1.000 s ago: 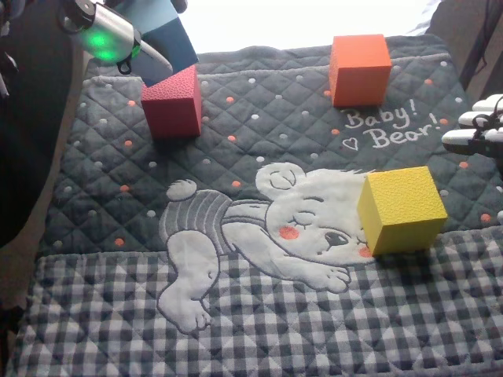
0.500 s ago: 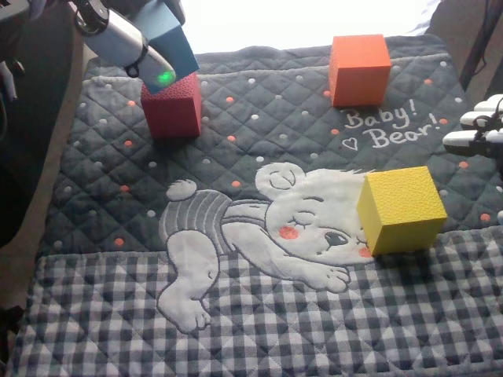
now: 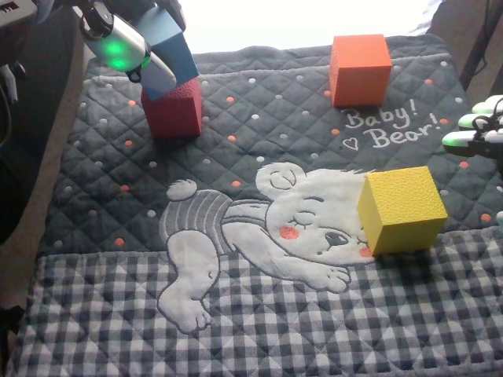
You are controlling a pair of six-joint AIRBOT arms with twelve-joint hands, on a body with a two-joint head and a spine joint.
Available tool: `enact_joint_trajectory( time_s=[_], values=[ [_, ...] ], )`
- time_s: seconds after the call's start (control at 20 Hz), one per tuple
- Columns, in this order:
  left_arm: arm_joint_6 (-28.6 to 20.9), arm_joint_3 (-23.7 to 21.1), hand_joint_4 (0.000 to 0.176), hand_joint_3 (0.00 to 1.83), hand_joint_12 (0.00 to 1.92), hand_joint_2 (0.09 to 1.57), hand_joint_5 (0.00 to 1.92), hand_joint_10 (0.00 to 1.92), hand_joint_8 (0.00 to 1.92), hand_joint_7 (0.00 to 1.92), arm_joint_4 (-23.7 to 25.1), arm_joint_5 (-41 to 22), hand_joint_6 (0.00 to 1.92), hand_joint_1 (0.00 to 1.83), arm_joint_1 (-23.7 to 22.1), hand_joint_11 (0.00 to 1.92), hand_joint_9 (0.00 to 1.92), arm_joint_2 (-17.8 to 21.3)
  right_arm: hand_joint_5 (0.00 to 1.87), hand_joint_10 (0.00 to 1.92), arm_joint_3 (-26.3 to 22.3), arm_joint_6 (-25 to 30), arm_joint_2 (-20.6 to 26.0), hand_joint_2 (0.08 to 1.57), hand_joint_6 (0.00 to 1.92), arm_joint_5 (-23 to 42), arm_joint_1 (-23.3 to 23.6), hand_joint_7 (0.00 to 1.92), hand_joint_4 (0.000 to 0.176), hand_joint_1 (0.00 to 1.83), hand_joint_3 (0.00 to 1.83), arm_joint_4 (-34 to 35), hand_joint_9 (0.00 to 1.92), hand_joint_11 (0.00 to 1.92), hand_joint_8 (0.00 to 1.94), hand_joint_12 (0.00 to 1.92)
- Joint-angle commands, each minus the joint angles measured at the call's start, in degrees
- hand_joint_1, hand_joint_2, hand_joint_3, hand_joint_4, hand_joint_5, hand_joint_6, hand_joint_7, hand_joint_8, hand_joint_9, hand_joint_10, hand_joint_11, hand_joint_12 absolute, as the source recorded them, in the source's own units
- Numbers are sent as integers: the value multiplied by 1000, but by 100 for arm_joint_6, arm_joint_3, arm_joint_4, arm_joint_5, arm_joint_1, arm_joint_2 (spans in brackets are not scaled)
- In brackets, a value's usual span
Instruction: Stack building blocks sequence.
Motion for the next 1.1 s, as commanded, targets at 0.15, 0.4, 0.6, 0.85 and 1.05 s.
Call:
enact_joint_trajectory(
  time_s=[0.15,0.4,0.6,0.85,1.05],
  values=[
    [-12,23,6,0,1311,952,770,249,48,718,-24,-549,11,1116,-31,629,875,-29,355,2,32,16,0,1312,1,685,40,328,73,498,3,161,292,271,1,3],
    [-15,37,1,4,1351,992,662,221,0,625,-27,-549,0,1053,-6,504,824,-29,358,1,50,16,-36,1317,1,685,39,331,74,514,3,161,293,278,3,3],
    [-19,35,16,0,1308,988,559,187,0,585,-101,-635,0,1002,26,427,747,-25,360,6,51,21,-45,1318,1,685,38,338,66,526,2,160,308,294,4,9],
    [-20,32,113,0,1359,971,425,130,0,464,-122,-664,0,930,50,302,637,-16,358,4,56,22,-59,1316,3,685,34,348,41,606,0,160,318,322,4,14],
    [-19,-4,140,0,1361,938,292,85,0,364,-120,-686,0,873,78,130,535,-2,336,0,57,22,-69,1294,0,685,27,345,109,464,0,160,294,258,0,4]
  ],
)
